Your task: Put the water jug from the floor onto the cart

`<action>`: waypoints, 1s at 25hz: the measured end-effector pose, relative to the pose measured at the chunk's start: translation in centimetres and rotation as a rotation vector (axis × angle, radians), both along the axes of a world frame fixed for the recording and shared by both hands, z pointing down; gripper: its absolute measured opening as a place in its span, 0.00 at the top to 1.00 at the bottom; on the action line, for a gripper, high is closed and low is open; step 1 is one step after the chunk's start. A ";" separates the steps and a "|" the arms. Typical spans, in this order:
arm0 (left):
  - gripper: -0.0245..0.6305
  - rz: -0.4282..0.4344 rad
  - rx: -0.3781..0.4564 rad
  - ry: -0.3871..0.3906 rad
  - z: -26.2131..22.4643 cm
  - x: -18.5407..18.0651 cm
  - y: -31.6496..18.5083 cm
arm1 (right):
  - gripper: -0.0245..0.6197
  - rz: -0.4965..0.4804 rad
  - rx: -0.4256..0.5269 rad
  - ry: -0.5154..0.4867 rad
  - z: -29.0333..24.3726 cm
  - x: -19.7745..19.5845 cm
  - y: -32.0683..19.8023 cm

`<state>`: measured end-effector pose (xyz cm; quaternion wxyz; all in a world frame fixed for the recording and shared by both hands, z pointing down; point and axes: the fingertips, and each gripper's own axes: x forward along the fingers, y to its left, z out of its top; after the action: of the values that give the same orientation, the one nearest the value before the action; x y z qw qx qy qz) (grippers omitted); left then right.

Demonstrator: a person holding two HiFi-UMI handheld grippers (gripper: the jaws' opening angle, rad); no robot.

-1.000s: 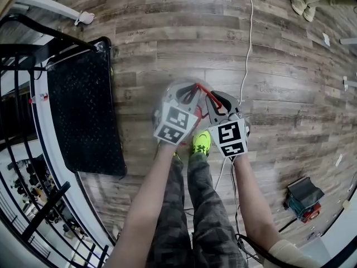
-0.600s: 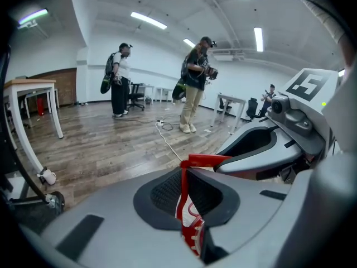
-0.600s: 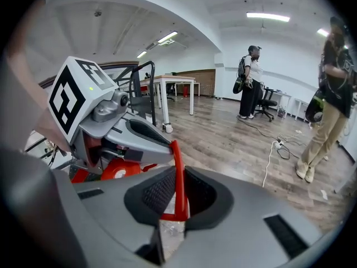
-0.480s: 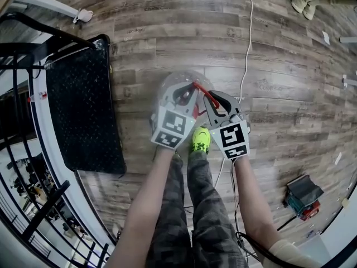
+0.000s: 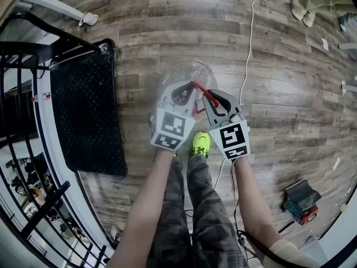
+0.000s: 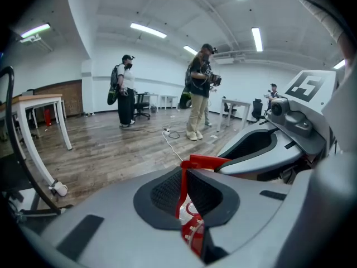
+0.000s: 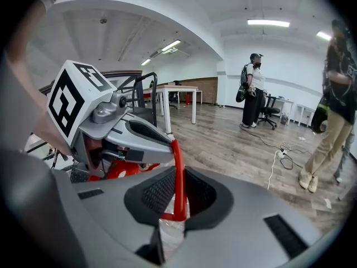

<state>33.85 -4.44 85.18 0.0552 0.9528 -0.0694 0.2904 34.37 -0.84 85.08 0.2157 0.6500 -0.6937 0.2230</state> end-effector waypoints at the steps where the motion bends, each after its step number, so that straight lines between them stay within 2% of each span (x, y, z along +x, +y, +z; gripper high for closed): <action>1: 0.91 -0.004 0.005 0.005 -0.7 0.1 -0.3 | 0.88 -0.003 0.006 0.007 -0.7 0.1 -0.3; 12: 0.91 -0.039 0.031 0.016 -10.7 -2.3 -3.2 | 0.88 -0.052 0.040 0.043 -10.6 -2.1 -3.2; 25: 0.91 -0.083 0.076 0.048 -26.1 -6.6 -6.5 | 0.88 -0.087 0.105 0.107 -26.1 -6.3 -6.7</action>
<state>27.20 -10.94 59.12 0.0325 0.9571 -0.1186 0.2623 28.07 -7.49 59.02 0.2276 0.6408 -0.7193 0.1417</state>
